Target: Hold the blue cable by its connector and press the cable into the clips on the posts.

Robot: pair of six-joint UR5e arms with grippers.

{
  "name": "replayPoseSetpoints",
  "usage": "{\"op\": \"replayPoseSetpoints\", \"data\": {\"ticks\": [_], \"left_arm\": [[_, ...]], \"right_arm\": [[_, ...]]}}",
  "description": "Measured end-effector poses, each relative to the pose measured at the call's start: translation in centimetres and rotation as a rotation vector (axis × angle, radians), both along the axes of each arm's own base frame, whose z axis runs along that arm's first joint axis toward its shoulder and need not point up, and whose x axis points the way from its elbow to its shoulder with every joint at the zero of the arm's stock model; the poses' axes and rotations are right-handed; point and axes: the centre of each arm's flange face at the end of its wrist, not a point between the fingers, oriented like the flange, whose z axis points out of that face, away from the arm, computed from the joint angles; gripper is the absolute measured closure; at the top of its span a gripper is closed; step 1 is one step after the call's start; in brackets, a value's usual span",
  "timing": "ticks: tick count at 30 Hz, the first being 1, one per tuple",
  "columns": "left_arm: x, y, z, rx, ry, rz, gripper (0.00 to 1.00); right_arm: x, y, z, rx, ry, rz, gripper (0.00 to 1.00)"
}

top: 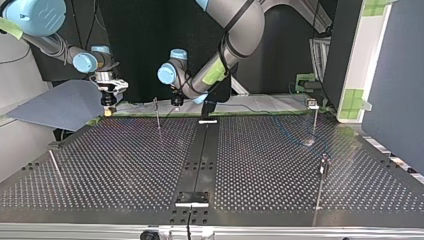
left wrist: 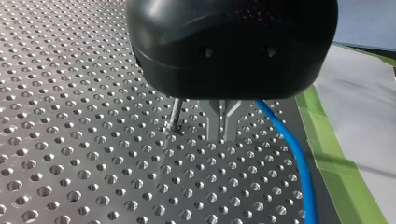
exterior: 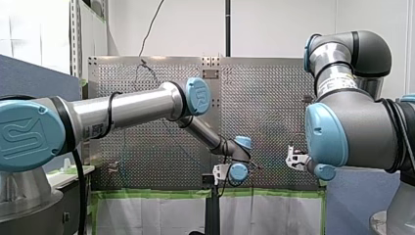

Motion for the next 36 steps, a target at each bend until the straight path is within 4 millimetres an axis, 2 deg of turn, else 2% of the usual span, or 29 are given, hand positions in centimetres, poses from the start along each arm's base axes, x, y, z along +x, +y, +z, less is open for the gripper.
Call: {"op": "replayPoseSetpoints", "data": {"ticks": [8, 13, 22, 30, 36], "left_arm": [[0.3, 0.3, -0.1, 0.007, -0.011, 0.006, 1.0], [1.1, 0.6, 0.1, -0.001, -0.025, 0.018, 1.0], [2.4, 0.4, 1.3, -0.022, -0.053, 0.032, 1.0], [2.8, 0.6, -1.2, 0.009, -0.022, 0.043, 1.0], [3.8, 0.8, -1.2, 0.006, -0.028, 0.054, 1.0]], "right_arm": [[0.0, -0.5, 0.0, -0.005, -0.01, 0.002, 1.0], [0.1, -0.9, -0.8, 0.002, -0.013, 0.004, 1.0], [0.2, -2.0, -0.5, -0.017, -0.015, 0.008, 1.0], [0.5, -3.2, -0.8, -0.015, -0.015, 0.013, 1.0], [0.4, -4.0, -0.6, -0.019, -0.015, 0.013, 1.0]]}}
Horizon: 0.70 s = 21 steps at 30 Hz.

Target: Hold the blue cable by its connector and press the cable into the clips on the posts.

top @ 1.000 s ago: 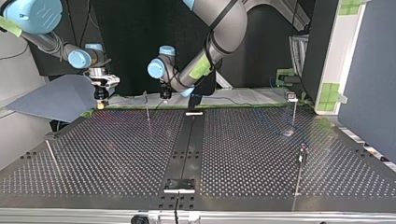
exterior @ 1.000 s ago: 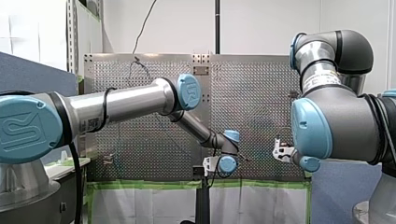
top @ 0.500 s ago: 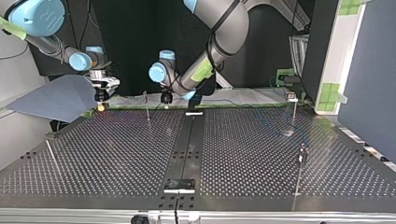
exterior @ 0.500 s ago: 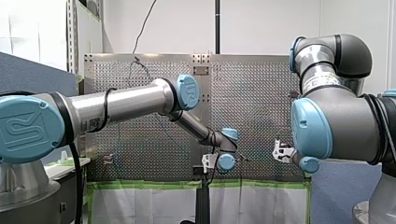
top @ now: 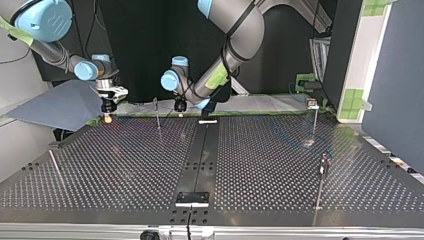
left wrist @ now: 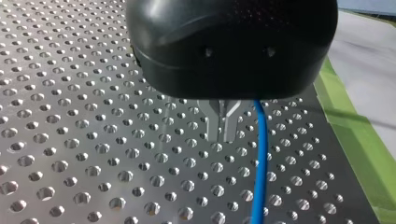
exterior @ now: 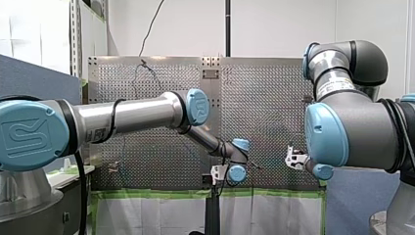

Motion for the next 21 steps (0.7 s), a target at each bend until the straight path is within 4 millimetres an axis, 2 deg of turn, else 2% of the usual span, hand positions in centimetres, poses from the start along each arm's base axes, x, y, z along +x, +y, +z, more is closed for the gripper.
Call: {"op": "replayPoseSetpoints", "data": {"ticks": [8, 9, 10, 11, 12, 13, 14, 15, 21], "left_arm": [[0.5, 0.2, 0.1, 0.0, -0.007, 0.004, 1.0], [0.5, 0.2, 0.1, 0.0, -0.008, 0.001, 0.96], [0.5, 0.1, 0.2, 0.0, -0.009, -0.003, 0.67], [0.5, 0.0, 0.2, -0.001, -0.012, -0.01, 0.67], [0.5, -0.1, 0.3, 0.0, -0.016, -0.017, 0.55], [0.5, -0.3, 0.4, 0.0, -0.02, -0.025, 0.11], [0.4, -0.6, 0.5, -0.002, -0.026, -0.036, 0.11], [0.4, -0.8, 0.7, -0.005, -0.031, -0.045, 0.0], [-0.3, -1.8, 1.3, -0.035, -0.036, -0.068, 0.0]], "right_arm": [[0.0, -0.4, 0.3, -0.007, 0.001, 0.003, 1.0], [0.0, -0.4, 0.3, -0.006, 0.002, 0.003, 1.0], [0.0, -0.4, 0.3, -0.006, 0.002, 0.003, 1.0], [0.0, -0.5, 0.3, -0.006, 0.002, 0.003, 1.0], [0.0, -0.5, 0.3, -0.006, 0.003, 0.002, 1.0], [0.0, -0.4, 0.2, -0.005, 0.003, 0.003, 1.0], [0.0, -0.4, 0.2, -0.004, 0.004, 0.003, 1.0], [0.0, -0.4, 0.2, -0.004, 0.004, 0.004, 1.0], [0.0, -0.4, 0.2, -0.003, 0.004, 0.004, 1.0]]}}
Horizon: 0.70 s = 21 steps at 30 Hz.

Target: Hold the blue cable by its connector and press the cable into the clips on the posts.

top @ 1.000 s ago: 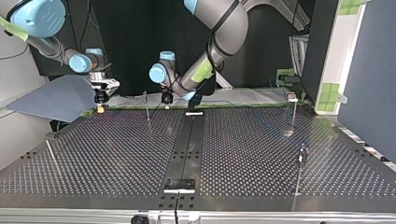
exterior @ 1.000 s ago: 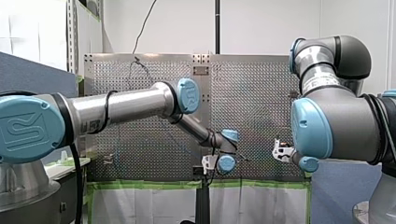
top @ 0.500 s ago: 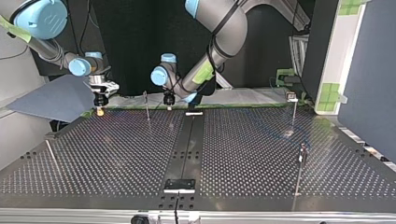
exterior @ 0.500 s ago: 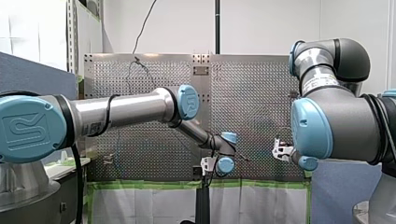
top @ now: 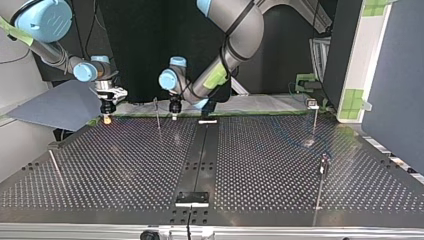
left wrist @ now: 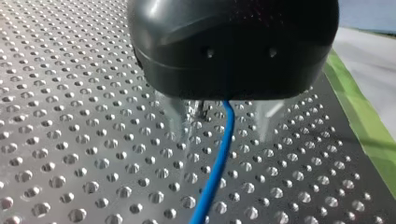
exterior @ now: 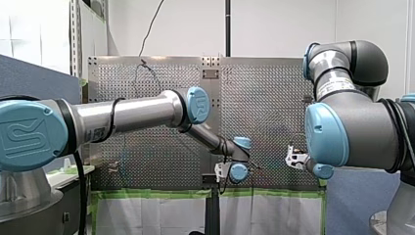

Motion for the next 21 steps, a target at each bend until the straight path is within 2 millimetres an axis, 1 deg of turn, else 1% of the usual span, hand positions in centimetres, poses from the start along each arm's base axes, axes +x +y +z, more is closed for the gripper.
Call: {"op": "replayPoseSetpoints", "data": {"ticks": [7, 13, 17, 21], "left_arm": [[-0.9, 0.1, -0.6, 0.051, 0.043, -0.023, 0.0], [-2.5, 0.1, -1.1, 0.113, 0.094, -0.077, 0.0], [-3.3, 0.0, 0.0, 0.124, 0.108, -0.119, 0.0], [-3.4, -0.2, 1.3, 0.11, 0.095, -0.139, 0.0]], "right_arm": [[0.1, 0.1, -0.1, 0.0, 0.001, 0.002, 1.0], [0.3, 0.1, -0.1, 0.002, 0.001, 0.004, 1.0], [0.3, 0.1, -0.2, 0.004, 0.001, 0.004, 1.0], [0.3, 0.2, -0.2, 0.005, 0.001, 0.004, 1.0]]}}
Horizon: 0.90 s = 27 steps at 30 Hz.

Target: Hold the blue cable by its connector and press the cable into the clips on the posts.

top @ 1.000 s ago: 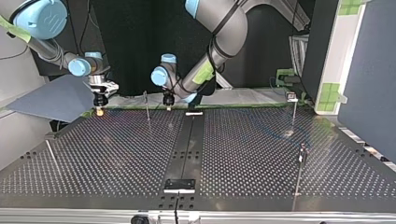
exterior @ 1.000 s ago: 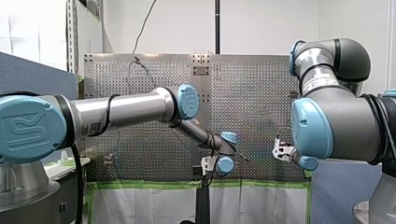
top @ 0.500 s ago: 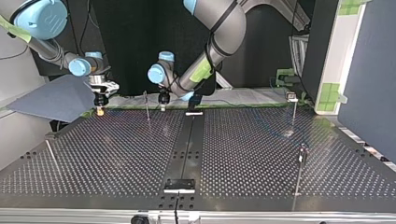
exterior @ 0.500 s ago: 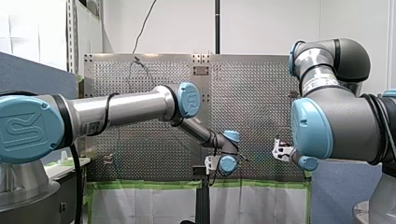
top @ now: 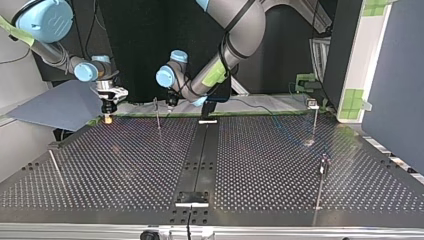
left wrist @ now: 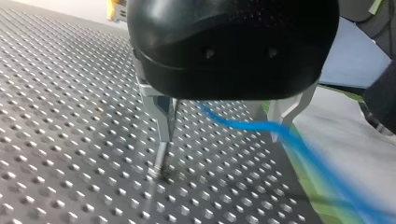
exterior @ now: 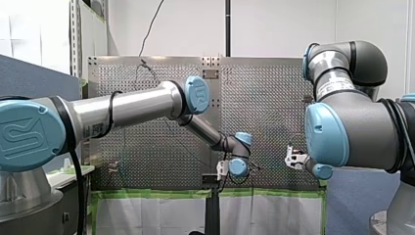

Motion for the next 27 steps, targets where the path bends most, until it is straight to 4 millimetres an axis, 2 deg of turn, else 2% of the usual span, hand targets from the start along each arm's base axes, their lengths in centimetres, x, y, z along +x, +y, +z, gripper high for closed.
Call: {"op": "replayPoseSetpoints", "data": {"ticks": [7, 10, 19, 27], "left_arm": [[-0.5, -0.3, 2.3, -0.017, -0.033, -0.019, 0.0], [-1.6, -0.4, 2.0, 0.008, -0.021, -0.034, 0.0], [-4.8, 0.3, -0.4, 0.093, 0.051, -0.065, 0.0], [-5.8, -1.4, 0.4, 0.082, 0.033, -0.09, 0.0]], "right_arm": [[0.0, 0.0, 0.0, 0.002, -0.002, 0.001, 1.0], [0.0, 0.0, 0.0, 0.002, -0.003, 0.003, 1.0], [0.0, 0.0, 0.0, 0.005, -0.005, 0.003, 1.0], [0.0, 0.1, -0.1, 0.008, -0.005, 0.003, 1.0]]}}
